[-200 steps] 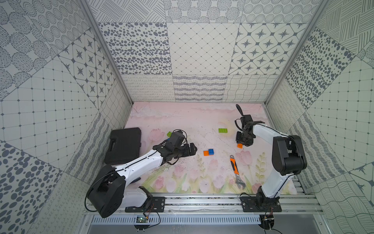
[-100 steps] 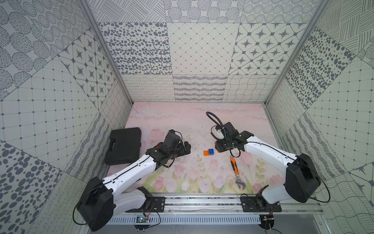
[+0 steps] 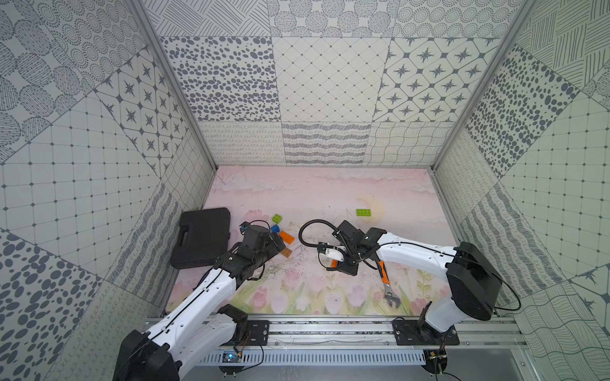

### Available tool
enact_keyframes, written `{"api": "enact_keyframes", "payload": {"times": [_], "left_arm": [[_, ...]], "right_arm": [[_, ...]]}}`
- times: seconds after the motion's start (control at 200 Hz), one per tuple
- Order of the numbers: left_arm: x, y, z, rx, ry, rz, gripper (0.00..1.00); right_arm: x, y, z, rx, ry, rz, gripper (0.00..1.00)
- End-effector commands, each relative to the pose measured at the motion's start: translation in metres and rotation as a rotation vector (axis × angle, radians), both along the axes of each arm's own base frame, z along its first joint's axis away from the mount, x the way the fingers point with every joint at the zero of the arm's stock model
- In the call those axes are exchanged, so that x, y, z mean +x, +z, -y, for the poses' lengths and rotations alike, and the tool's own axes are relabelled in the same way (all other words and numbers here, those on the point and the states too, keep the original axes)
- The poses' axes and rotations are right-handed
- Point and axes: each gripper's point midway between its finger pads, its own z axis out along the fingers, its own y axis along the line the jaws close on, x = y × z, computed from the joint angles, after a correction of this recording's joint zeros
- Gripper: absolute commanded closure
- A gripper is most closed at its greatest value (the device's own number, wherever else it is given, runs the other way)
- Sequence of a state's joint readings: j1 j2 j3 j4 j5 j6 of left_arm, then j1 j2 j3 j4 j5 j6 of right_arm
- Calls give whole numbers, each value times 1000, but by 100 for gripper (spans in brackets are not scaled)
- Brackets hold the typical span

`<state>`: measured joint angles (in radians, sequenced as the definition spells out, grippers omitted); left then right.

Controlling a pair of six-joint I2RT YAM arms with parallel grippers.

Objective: Assemble the number 5 with lego
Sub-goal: Place the lego brick at the center of the board.

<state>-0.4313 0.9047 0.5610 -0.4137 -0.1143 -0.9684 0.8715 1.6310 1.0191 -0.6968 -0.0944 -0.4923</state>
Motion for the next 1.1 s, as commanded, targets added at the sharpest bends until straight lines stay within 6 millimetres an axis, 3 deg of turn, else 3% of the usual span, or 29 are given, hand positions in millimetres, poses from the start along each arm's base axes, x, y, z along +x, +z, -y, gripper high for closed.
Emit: {"api": "enact_keyframes", "payload": {"times": [0.0,0.12,0.465,0.765,1.096], "left_arm": [[-11,-8,-20,30,98,-37,1],[-11,-7,-22,40,99,-33,1],[-9,-7,-21,44,90,-35,1],[-8,-7,-20,47,81,-35,1],[-8,-7,-19,44,77,-38,1]], "right_arm": [[-4,-6,-3,-35,136,-24,74],[-15,-16,-6,-31,185,-90,74],[8,-32,4,-147,199,2,72],[4,-42,-2,-142,223,-27,69],[10,-26,-8,-133,232,27,68]]}}
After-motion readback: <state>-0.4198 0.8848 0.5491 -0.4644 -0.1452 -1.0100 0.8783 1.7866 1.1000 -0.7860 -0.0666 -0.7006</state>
